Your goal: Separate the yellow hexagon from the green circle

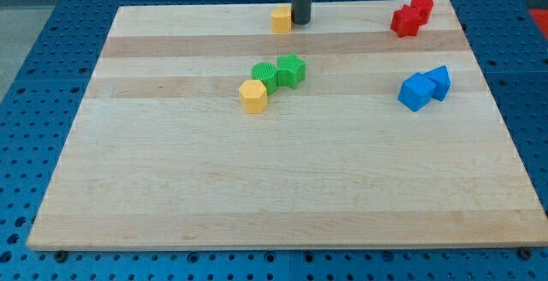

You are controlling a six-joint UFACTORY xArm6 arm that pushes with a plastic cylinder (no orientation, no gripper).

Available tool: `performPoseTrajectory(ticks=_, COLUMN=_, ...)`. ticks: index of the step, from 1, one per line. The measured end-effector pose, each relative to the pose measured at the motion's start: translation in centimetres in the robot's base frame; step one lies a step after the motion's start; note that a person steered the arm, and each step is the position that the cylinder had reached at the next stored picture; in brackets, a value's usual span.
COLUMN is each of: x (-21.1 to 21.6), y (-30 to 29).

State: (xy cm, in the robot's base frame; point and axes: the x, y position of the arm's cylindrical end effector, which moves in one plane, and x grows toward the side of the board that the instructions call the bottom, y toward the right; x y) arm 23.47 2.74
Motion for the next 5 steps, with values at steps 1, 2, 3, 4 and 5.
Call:
performPoseTrajectory(ticks=1, x=0.9, y=0.0)
performPoseTrajectory(ticks=2, x=3.8, y=0.2)
performPoseTrajectory(ticks=3, x=6.0, y=2.9)
performPoseTrajectory(ticks=4, x=7.9, y=4.6)
performPoseTrajectory(ticks=5, x=11.5, y=4.7)
